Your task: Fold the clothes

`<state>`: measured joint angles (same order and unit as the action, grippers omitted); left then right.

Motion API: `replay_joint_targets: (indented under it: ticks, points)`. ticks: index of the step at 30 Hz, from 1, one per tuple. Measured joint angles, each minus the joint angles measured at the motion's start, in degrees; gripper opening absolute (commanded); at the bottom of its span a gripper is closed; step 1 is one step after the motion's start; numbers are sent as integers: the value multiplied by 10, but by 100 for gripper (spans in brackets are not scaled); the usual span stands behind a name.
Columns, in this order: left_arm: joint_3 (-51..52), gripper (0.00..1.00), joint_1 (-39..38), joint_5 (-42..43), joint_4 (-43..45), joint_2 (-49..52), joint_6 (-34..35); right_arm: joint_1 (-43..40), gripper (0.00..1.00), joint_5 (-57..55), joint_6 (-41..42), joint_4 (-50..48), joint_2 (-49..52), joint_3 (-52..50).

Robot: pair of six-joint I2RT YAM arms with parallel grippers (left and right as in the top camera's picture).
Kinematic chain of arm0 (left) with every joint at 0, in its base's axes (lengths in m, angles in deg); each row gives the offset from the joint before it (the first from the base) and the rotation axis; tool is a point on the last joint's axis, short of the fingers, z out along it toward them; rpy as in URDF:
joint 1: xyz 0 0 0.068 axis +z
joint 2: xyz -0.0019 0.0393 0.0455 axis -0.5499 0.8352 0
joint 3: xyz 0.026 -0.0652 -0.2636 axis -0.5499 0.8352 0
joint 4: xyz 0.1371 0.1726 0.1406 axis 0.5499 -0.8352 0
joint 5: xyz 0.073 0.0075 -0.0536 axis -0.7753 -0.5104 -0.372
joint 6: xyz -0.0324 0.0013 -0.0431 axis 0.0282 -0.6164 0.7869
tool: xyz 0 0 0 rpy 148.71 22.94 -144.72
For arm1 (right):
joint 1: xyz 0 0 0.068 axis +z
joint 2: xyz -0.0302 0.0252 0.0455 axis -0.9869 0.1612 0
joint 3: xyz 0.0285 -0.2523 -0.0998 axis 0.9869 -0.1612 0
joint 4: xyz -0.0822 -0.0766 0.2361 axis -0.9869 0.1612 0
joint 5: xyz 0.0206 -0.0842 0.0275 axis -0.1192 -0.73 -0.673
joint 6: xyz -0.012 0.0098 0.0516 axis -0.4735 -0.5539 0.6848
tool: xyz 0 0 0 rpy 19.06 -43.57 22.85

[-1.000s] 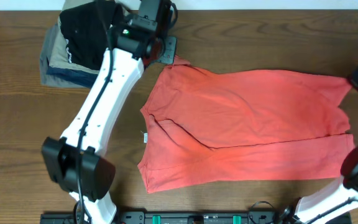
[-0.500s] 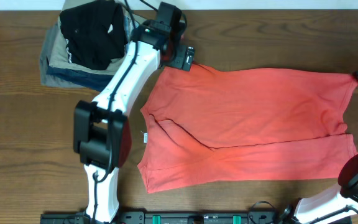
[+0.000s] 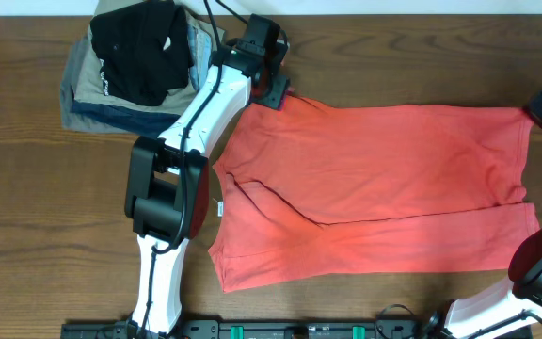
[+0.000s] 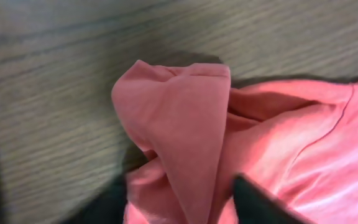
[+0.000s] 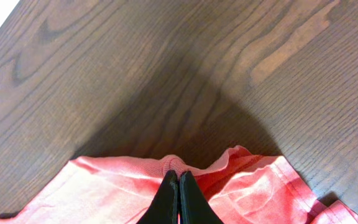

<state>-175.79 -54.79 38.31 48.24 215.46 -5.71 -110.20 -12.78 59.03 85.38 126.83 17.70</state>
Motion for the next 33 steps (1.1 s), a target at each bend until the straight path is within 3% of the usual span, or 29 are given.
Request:
replay_joint_targets:
  ticks: [1,14,33]
  points:
    - [0,6,0,0,0,0,-1,0,1,0,0,0,0,0]
    - [0,6,0,0,-26,0,-7,0,1,0,-1,-1,0,0]
    - [3,6,0,9,-234,-134,69,-1,1,0,-1,0,0,0]
